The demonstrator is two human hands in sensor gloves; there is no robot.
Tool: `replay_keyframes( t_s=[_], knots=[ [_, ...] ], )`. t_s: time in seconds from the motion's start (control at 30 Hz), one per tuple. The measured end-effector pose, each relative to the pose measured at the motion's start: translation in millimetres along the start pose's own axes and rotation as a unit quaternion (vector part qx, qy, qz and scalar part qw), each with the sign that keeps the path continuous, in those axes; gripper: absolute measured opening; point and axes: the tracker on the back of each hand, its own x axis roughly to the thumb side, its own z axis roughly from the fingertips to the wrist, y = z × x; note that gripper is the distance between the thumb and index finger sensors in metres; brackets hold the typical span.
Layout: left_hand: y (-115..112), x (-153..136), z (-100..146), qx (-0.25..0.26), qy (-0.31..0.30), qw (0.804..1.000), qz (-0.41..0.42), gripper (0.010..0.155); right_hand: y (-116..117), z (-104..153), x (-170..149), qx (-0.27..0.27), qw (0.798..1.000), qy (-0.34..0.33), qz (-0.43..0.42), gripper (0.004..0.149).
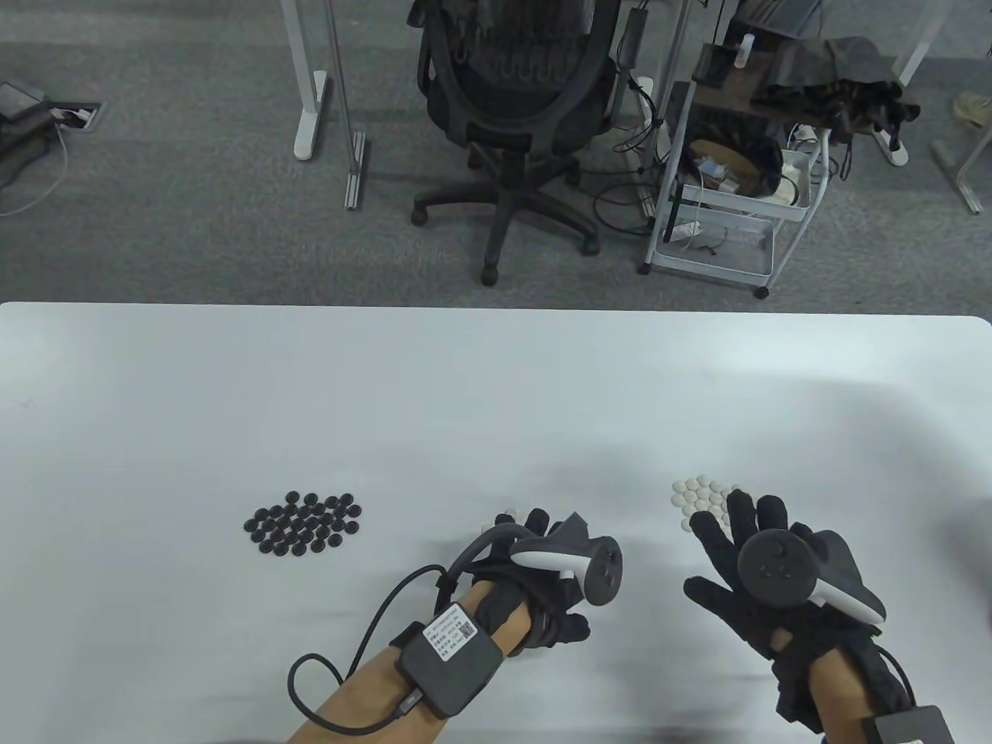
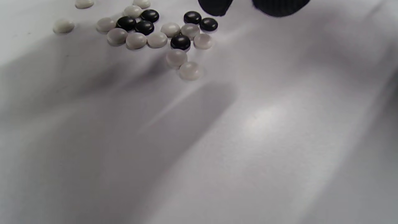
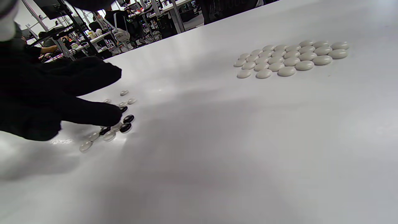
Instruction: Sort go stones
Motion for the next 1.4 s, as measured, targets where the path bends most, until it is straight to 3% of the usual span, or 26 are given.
replay_keyframes(
  t_s=[0.13,0.33,0.53,0.73,0.87,1.0,1.17,1.3,1.4],
  knots=[
    [-7,5,-10,-0.016,0.009,1.000,-0.019,0.069,0,0,0,-0.001,1.000,-0.003,0.001,0.079],
    [-9,13,-8,-0.014,-0.003,1.000,-0.028,0.068,-1,1,-1,-0.004,1.000,-0.002,-0.001,0.079],
    [-24,24,8,-0.014,-0.035,0.999,-0.036,0.066,0,0,-1,-0.003,1.000,-0.004,0.002,0.079],
    [-51,13,36,-0.023,-0.035,0.999,-0.020,0.063,1,0,0,-0.001,1.000,-0.002,0.004,0.078],
    [-75,-12,59,-0.028,-0.003,1.000,-0.003,0.062,2,0,1,-0.001,1.000,-0.003,0.009,0.078],
    [-98,-58,83,-0.031,0.061,0.997,0.043,0.062,5,-2,3,0.005,1.000,-0.002,0.014,0.079],
    [-127,-143,112,-0.029,0.166,0.973,0.157,0.061,5,-2,4,0.001,1.000,-0.004,0.016,0.079],
    [-140,-184,122,-0.025,0.224,0.953,0.203,0.061,5,-2,5,-0.003,1.000,-0.002,0.020,0.079],
    [-144,-202,123,-0.017,0.226,0.945,0.236,0.061,4,-1,5,-0.021,0.999,-0.004,0.025,0.080]
  ],
)
